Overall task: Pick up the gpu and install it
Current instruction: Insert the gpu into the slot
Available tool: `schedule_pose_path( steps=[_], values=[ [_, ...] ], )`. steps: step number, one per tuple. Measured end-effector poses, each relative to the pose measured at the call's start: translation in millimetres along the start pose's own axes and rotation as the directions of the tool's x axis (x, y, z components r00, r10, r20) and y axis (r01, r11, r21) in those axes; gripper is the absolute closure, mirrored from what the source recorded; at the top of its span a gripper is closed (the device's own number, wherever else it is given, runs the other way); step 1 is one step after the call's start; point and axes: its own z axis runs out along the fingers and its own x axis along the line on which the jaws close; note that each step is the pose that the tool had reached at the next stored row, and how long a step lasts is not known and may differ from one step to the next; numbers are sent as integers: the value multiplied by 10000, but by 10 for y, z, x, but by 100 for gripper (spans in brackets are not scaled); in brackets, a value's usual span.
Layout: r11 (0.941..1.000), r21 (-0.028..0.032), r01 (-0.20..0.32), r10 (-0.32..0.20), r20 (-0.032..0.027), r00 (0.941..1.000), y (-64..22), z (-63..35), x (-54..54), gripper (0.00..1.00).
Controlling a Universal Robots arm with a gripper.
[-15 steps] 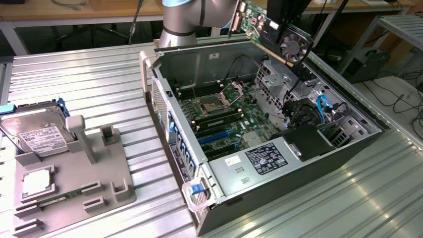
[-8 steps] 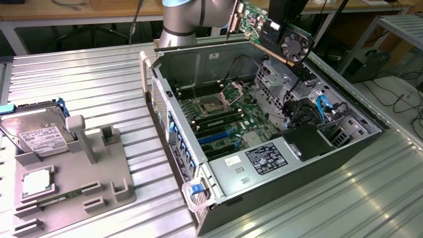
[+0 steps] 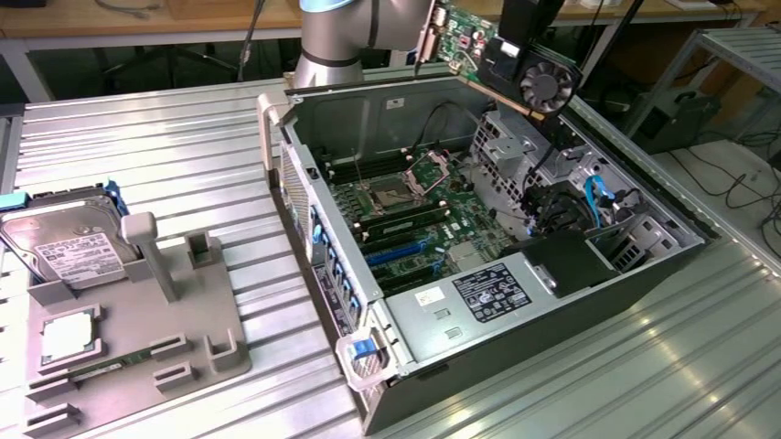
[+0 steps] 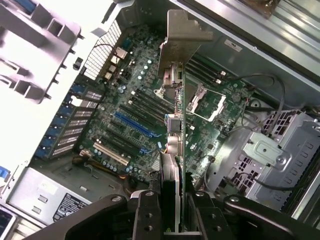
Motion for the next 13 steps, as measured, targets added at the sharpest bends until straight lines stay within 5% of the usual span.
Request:
schedule_pose_path(
  steps=[13],
  values=[
    [9899,20,1417,-1417,-28,9899,-3,5,1,73]
  ],
)
